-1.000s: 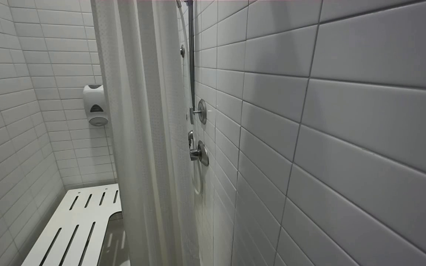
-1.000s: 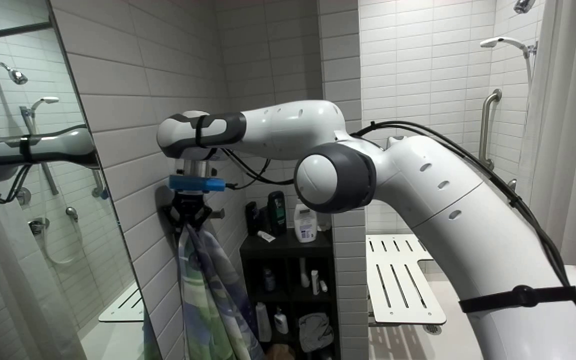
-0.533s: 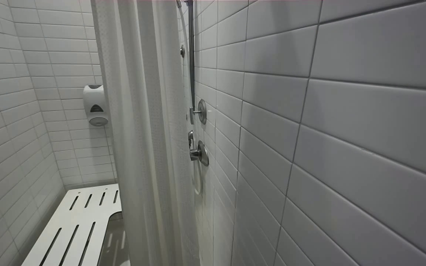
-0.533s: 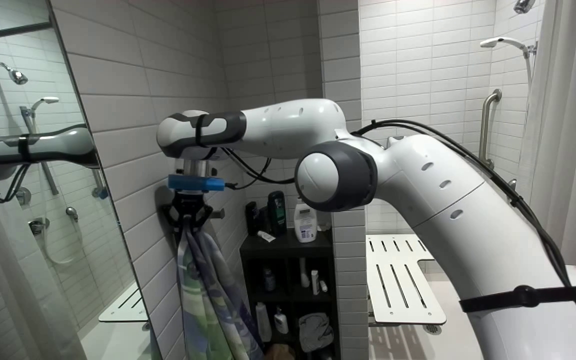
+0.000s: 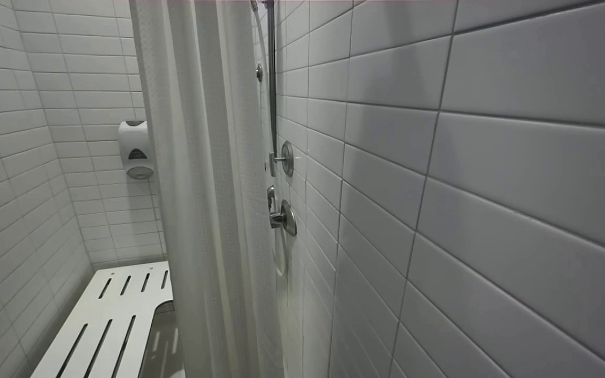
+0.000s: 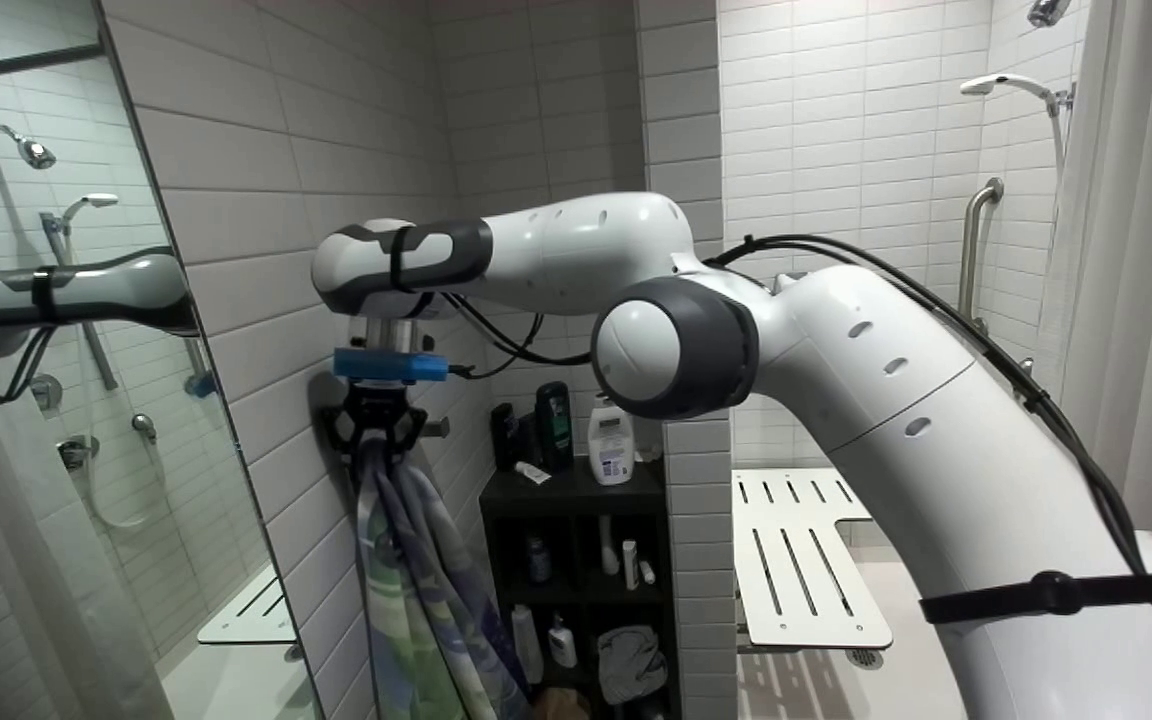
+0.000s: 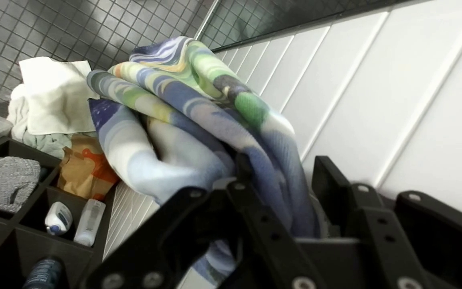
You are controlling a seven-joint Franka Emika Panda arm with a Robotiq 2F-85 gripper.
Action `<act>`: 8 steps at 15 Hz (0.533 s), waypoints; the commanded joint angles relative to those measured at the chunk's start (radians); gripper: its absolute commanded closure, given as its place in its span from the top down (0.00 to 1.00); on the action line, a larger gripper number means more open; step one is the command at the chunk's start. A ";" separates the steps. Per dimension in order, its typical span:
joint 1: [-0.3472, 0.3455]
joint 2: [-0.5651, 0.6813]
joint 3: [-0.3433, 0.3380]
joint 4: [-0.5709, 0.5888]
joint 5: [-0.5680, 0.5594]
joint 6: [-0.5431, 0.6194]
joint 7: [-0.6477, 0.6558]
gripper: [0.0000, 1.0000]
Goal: Move the bathing towel from the left hanger onto the right hanger
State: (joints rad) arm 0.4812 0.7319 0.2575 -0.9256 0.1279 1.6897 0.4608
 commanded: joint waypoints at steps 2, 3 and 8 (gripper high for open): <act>-0.019 -0.035 -0.038 -0.003 -0.039 0.085 0.007 0.75; -0.020 -0.040 -0.038 -0.004 -0.039 0.082 0.008 0.76; -0.022 -0.060 -0.038 -0.007 -0.038 0.075 0.025 0.76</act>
State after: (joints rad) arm 0.4800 0.7182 0.2568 -0.9314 0.1278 1.6910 0.4830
